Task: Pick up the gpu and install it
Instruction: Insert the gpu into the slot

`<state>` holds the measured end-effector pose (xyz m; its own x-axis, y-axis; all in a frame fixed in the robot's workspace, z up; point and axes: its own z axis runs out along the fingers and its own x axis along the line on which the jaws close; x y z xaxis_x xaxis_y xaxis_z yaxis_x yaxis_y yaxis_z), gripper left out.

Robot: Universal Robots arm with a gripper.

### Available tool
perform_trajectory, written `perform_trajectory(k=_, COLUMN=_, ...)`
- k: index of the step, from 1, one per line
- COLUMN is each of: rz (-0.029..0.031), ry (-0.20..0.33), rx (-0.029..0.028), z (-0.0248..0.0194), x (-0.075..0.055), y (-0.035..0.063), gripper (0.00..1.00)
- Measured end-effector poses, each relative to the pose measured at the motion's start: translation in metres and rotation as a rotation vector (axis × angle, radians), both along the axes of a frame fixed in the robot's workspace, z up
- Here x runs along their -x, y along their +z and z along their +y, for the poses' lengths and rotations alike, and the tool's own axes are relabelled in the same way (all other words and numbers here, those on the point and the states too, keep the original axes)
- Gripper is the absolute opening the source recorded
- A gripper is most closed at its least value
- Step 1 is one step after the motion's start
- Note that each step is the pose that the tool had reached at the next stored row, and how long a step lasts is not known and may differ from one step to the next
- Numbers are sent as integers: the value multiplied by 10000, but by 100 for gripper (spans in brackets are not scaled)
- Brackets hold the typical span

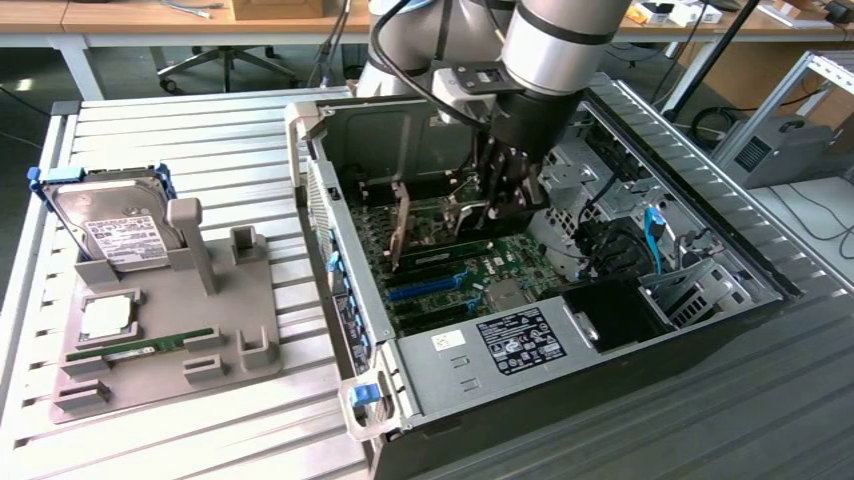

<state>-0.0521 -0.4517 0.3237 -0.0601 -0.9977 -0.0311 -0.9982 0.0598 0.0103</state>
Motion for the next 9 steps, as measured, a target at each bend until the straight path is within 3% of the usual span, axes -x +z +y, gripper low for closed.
perform_trajectory(k=9, rz=0, ry=7, rx=-1, z=-1, x=8, y=-110, gripper=27)
